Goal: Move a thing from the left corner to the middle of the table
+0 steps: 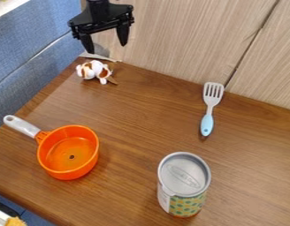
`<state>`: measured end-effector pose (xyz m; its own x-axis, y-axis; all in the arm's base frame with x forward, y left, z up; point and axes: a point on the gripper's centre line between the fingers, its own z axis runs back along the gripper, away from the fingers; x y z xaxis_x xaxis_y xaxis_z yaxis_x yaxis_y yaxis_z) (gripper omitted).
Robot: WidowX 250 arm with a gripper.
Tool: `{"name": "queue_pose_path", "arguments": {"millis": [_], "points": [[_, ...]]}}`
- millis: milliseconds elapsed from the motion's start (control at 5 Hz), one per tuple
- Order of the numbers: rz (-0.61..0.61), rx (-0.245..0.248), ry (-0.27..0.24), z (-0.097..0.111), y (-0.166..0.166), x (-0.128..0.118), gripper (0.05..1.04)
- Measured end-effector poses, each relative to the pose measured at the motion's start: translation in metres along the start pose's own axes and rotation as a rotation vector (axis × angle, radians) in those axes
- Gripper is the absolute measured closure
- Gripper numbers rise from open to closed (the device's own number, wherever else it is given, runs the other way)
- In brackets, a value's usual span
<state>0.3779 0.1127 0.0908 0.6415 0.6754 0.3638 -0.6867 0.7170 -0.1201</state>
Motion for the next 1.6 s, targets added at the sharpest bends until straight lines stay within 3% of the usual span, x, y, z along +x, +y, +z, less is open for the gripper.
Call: {"name": "queue_pose_path", "arguments": {"millis": [200, 400, 800, 1200, 1400, 1600], "points": [[0.005, 0.018, 0.031, -0.012, 0.002, -0.006, 0.083], [0.098, 0.066, 0.051, -0.028, 0.006, -0.006, 0.083], [0.298, 0.162, 0.007, -0.063, 0.027, 0.020, 0.083], [0.433, 0.272, 0.001, -0.089, 0.054, 0.030, 0.083], [0.478, 0.309, 0.028, -0.101, 0.065, 0.029, 0.120], [0.474, 0.303, 0.082, -0.105, 0.060, 0.027, 0.342]]}}
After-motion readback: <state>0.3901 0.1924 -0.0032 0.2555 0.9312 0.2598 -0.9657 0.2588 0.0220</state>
